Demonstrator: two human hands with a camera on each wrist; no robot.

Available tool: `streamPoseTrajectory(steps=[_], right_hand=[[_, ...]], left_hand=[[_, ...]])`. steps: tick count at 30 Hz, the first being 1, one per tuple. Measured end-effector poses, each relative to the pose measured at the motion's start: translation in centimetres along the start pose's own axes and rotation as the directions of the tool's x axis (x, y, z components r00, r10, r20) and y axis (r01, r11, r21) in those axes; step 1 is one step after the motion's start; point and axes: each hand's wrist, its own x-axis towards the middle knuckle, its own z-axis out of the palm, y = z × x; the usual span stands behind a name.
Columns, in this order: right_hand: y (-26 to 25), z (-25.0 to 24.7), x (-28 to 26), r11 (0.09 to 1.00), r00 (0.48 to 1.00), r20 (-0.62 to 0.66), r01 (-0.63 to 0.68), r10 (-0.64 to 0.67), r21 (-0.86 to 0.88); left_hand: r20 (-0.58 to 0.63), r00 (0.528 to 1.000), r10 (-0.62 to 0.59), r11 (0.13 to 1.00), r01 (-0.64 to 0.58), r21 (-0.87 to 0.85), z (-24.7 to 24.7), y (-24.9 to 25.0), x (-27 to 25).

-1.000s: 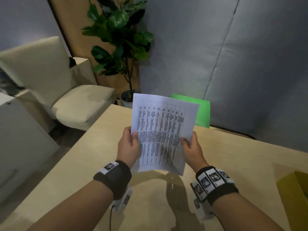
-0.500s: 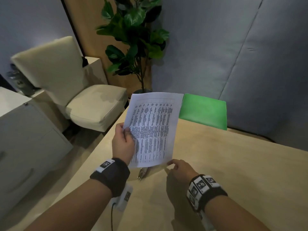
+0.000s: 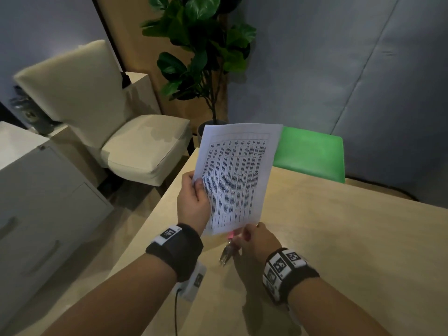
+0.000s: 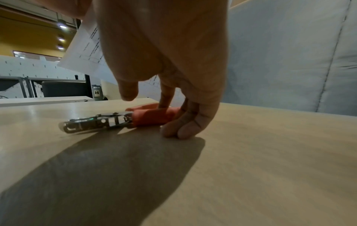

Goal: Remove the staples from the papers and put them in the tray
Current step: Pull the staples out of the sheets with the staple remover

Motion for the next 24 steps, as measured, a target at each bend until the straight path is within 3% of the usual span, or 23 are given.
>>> streamPoseTrajectory(steps=[8, 13, 17, 21, 24], right_hand=[[4.7, -3.0, -0.7, 0.97, 0.965, -0.102, -0.239, 0.242, 0.04], [8.1, -4.0, -2.0, 0.963, 0.942, -0.216, -0.231, 0.258, 0.143], [10.6, -5.1, -2.7, 0.944, 0.93, -0.236, -0.227, 0.283, 0.239], [13.9, -6.7, -3.1, 0.835, 0.851, -0.23, -0.348, 0.472, 0.427], [16.4, -8.8, -3.9, 0.653, 0.794, -0.203, -0.291, 0.573, 0.699]], left_hand=[[0.039, 0.999, -0.001, 1.0, 0.002, -0.014, 1.9, 0.4, -0.4], [0.08, 0.997, -0.005, 0.999, 0.009, -0.052, 3.7, 1.3, -1.3], [0.101, 0.995, 0.001, 0.998, 0.006, -0.068, 4.8, 2.3, -2.2], [0.098, 0.995, 0.013, 0.998, -0.007, -0.06, 5.9, 3.3, -2.9], [0.112, 0.994, 0.004, 0.998, 0.004, -0.068, 6.7, 3.8, -3.7]])
